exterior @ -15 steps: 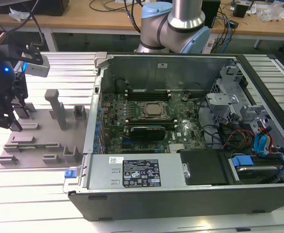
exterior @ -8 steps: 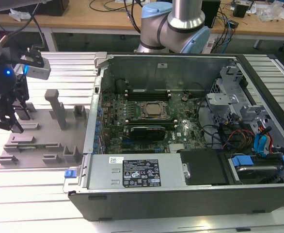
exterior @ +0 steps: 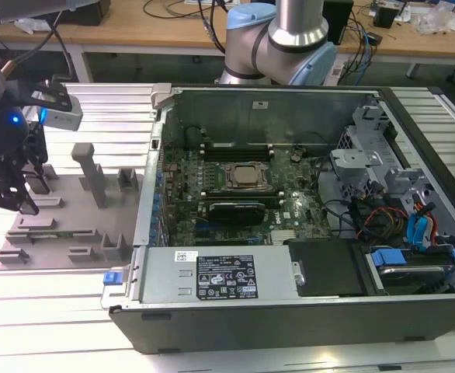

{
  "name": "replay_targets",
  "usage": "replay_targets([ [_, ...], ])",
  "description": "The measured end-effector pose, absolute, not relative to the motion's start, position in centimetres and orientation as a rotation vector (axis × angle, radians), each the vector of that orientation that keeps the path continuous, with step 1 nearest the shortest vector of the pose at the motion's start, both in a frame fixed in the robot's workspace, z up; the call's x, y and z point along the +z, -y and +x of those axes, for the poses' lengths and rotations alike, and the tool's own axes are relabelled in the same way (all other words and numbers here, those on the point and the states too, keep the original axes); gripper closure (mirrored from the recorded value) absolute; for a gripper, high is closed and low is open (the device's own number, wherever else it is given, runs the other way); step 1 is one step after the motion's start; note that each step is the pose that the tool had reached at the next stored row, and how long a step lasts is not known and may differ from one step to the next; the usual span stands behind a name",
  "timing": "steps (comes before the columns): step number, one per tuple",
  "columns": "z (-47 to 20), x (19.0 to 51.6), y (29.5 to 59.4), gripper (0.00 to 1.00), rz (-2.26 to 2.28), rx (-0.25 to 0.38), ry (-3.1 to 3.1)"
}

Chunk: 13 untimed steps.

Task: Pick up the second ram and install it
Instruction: 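Pick up the second ram and move it above second insertion slot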

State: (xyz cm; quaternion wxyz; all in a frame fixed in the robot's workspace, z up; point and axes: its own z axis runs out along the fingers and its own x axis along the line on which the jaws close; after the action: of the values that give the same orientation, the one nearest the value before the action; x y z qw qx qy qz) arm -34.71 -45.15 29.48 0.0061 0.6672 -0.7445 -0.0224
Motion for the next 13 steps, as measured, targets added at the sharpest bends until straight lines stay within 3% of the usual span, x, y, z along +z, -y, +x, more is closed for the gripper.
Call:
replay_targets([
  [13,-34.71,28.54,45.15,0.60,2.088,-0.070,2.330],
])
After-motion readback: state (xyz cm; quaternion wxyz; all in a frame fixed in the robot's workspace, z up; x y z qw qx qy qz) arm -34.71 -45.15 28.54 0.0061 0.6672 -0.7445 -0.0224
